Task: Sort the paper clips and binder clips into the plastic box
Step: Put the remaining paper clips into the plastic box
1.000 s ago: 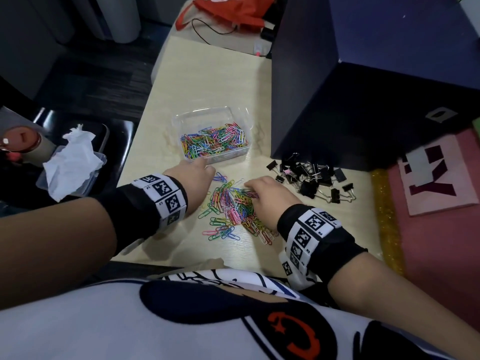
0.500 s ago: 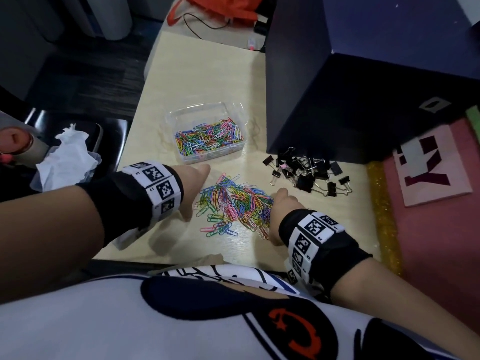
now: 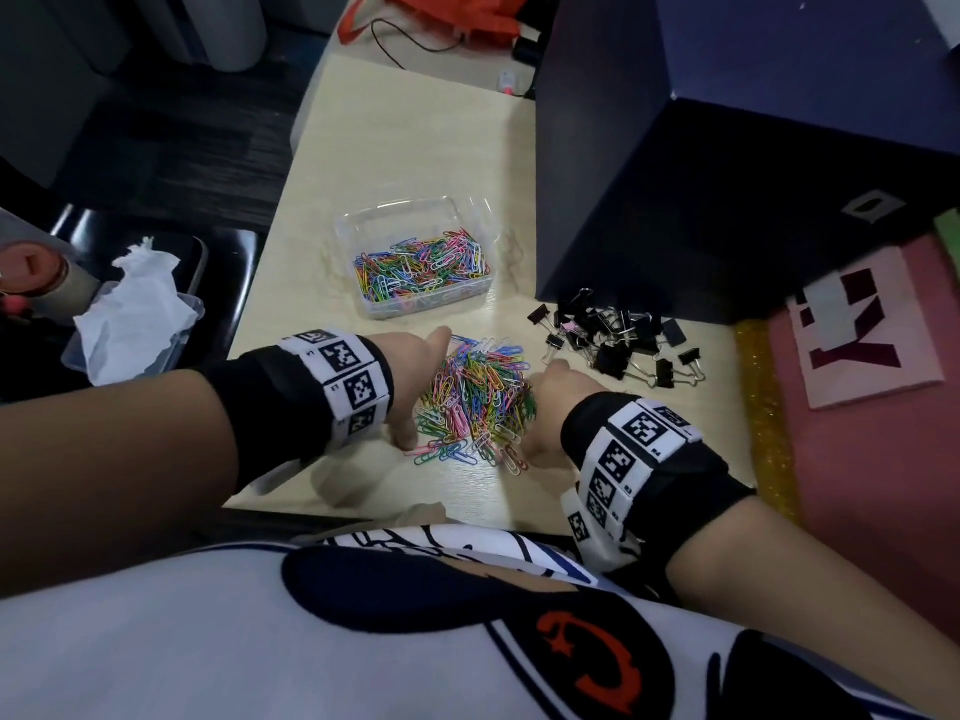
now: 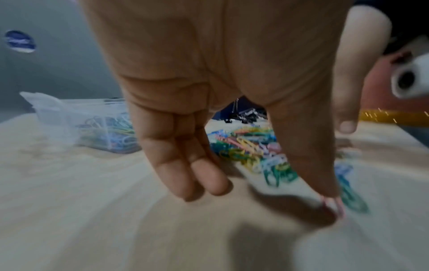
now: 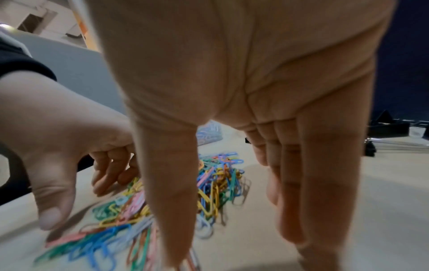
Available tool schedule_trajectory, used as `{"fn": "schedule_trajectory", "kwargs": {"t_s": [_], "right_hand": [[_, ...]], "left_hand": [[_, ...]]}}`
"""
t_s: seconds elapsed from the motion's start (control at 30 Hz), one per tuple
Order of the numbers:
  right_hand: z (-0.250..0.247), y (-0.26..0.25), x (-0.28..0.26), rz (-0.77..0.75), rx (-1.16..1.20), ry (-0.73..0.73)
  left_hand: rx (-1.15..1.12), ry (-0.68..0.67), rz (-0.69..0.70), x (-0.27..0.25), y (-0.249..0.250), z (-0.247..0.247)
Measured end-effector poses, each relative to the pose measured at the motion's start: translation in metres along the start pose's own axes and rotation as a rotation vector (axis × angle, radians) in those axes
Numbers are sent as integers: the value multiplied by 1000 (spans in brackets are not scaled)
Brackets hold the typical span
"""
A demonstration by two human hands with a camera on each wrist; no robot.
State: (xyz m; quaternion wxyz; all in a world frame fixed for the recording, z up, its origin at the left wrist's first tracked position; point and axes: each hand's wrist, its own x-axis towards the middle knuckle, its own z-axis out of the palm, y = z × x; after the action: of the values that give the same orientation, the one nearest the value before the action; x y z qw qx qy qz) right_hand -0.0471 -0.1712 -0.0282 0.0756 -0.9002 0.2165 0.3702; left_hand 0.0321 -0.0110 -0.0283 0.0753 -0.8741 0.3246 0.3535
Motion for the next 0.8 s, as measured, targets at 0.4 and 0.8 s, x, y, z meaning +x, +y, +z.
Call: {"fn": "schedule_trajectory", "kwargs": {"t_s": [0.4, 0.8], "right_hand": [[12, -11, 5, -47, 197, 123], [4, -4, 8, -61, 160, 80]], "left_hand": [[-99, 218, 41, 9, 7, 8], [-172, 392, -109, 11, -23, -2]]}}
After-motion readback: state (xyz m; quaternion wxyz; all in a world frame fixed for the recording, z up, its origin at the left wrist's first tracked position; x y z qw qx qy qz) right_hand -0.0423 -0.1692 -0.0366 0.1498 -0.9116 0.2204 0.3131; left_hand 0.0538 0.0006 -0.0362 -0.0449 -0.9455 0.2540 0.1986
